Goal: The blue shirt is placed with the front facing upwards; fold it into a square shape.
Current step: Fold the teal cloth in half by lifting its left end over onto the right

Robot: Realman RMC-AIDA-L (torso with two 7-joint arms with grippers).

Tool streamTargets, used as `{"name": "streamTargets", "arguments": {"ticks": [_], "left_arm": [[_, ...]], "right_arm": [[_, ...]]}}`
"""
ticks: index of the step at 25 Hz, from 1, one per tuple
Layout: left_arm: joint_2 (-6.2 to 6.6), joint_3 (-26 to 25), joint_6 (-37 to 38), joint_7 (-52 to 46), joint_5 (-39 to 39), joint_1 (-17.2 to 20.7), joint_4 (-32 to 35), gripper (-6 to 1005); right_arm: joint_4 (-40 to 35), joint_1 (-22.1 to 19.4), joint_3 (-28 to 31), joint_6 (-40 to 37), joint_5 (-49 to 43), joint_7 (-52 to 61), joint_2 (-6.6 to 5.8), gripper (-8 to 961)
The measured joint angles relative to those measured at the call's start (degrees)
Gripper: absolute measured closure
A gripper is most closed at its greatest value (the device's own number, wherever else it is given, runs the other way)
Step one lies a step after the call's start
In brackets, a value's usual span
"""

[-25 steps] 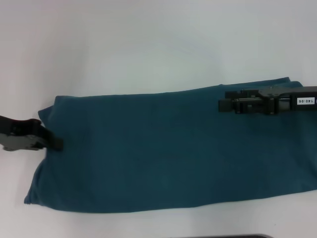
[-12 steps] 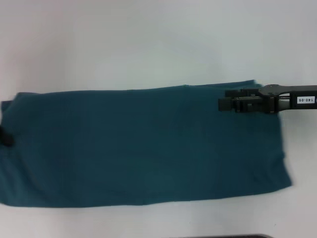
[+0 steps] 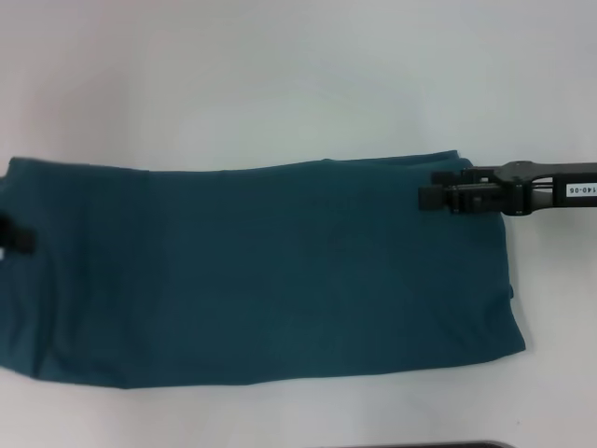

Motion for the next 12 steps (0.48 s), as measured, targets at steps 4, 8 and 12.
{"name": "streamTargets", "arguments": {"ticks": [4,8,12], "left_arm": [[-0.22,-0.3,7.1,-0.8,-10.0,0.1,-1.2,933],[-1.82,4.6,9.2,-4.9,-18.6,0.1,-1.7,933],[-4.23,9.3,9.3,-7.2,-25.5,-0.2,-2.2,934]], "right_arm": [[0.2,0.0,-0.2,0.0,-0.1,0.0,-0.39,182],[0.3,0.0,-0.3,0.0,-0.1,0.1,-0.67,183],[0.3,0.0,-0.3,0.1,-0.1,0.1,-0.77,184]]}}
